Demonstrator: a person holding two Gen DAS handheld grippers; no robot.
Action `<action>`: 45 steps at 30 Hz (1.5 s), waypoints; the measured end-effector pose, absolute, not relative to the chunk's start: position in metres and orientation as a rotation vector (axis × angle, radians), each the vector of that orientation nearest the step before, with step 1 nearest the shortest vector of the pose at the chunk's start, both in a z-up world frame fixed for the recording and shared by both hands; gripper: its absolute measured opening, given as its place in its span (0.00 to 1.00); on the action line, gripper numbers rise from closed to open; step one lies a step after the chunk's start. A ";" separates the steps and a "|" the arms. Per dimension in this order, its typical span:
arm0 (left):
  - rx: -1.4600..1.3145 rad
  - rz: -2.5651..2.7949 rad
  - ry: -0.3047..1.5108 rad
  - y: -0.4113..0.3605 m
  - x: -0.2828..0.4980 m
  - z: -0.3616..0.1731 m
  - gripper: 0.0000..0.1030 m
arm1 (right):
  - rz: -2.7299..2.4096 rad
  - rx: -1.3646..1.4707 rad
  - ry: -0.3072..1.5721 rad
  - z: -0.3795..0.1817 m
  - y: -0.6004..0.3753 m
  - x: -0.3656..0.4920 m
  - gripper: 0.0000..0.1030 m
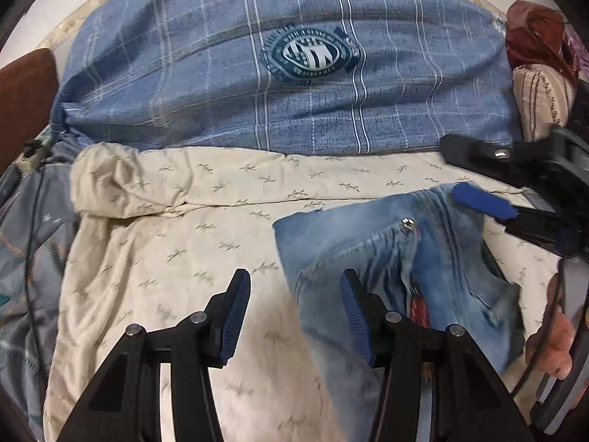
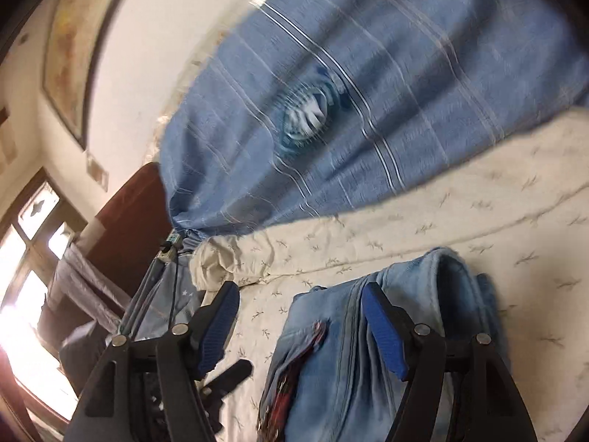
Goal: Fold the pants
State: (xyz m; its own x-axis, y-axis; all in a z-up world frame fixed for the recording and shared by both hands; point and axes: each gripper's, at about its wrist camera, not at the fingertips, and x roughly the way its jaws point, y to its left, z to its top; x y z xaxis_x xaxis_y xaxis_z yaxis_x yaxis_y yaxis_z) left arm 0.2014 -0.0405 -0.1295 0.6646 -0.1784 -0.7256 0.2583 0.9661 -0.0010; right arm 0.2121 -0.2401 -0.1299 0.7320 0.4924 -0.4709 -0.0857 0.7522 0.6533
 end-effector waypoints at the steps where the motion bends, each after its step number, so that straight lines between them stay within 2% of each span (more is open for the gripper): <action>1: 0.110 -0.253 0.828 -0.046 0.211 -0.137 0.50 | 0.307 0.652 0.714 -0.138 -0.242 0.220 0.70; 3: 0.118 -0.259 0.877 -0.052 0.224 -0.152 0.51 | 0.214 0.663 0.821 -0.166 -0.250 0.239 0.68; 5: 0.157 -0.257 0.897 -0.062 0.232 -0.166 0.53 | 0.177 0.688 0.890 -0.187 -0.259 0.246 0.52; 7: 0.203 -0.239 0.894 -0.068 0.233 -0.170 0.54 | 0.171 0.686 0.898 -0.193 -0.263 0.247 0.47; 12: 0.157 -0.227 0.908 -0.053 0.219 -0.152 0.54 | 0.178 0.710 0.868 -0.178 -0.274 0.217 0.48; 16: 0.093 -0.248 0.846 -0.033 0.184 -0.133 0.54 | 0.244 0.647 0.803 -0.155 -0.271 0.164 0.48; 21: 0.119 -0.293 0.868 -0.037 0.146 -0.140 0.54 | 0.227 0.681 0.890 -0.177 -0.269 0.124 0.48; 24: 0.166 -0.274 0.888 -0.048 0.135 -0.157 0.54 | 0.204 0.678 0.883 -0.189 -0.274 0.112 0.36; 28: 0.226 -0.237 0.924 -0.058 0.134 -0.175 0.55 | 0.196 0.571 0.857 -0.191 -0.266 0.110 0.36; 32: 0.326 -0.195 0.906 -0.069 0.127 -0.166 0.54 | 0.160 0.420 0.817 -0.187 -0.248 0.103 0.36; 38: 0.110 -0.197 0.932 -0.036 0.117 -0.143 0.55 | 0.180 0.451 0.707 -0.161 -0.260 0.073 0.39; 41: 0.075 -0.165 0.898 -0.028 0.107 -0.125 0.72 | 0.171 0.426 0.630 -0.146 -0.266 0.049 0.38; 43: 0.068 -0.152 0.838 -0.025 0.096 -0.109 0.77 | 0.176 0.429 0.592 -0.139 -0.270 0.034 0.39; 45: 0.083 -0.145 0.776 -0.026 0.085 -0.094 0.83 | 0.170 0.419 0.554 -0.132 -0.271 0.020 0.50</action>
State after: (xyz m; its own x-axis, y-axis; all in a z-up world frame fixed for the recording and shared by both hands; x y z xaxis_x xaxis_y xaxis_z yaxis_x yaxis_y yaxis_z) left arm 0.0845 -0.0261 -0.0938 0.7045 -0.0994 -0.7028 0.1606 0.9868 0.0214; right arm 0.0201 -0.2715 -0.1322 0.8391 0.2669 -0.4739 -0.0446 0.9021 0.4292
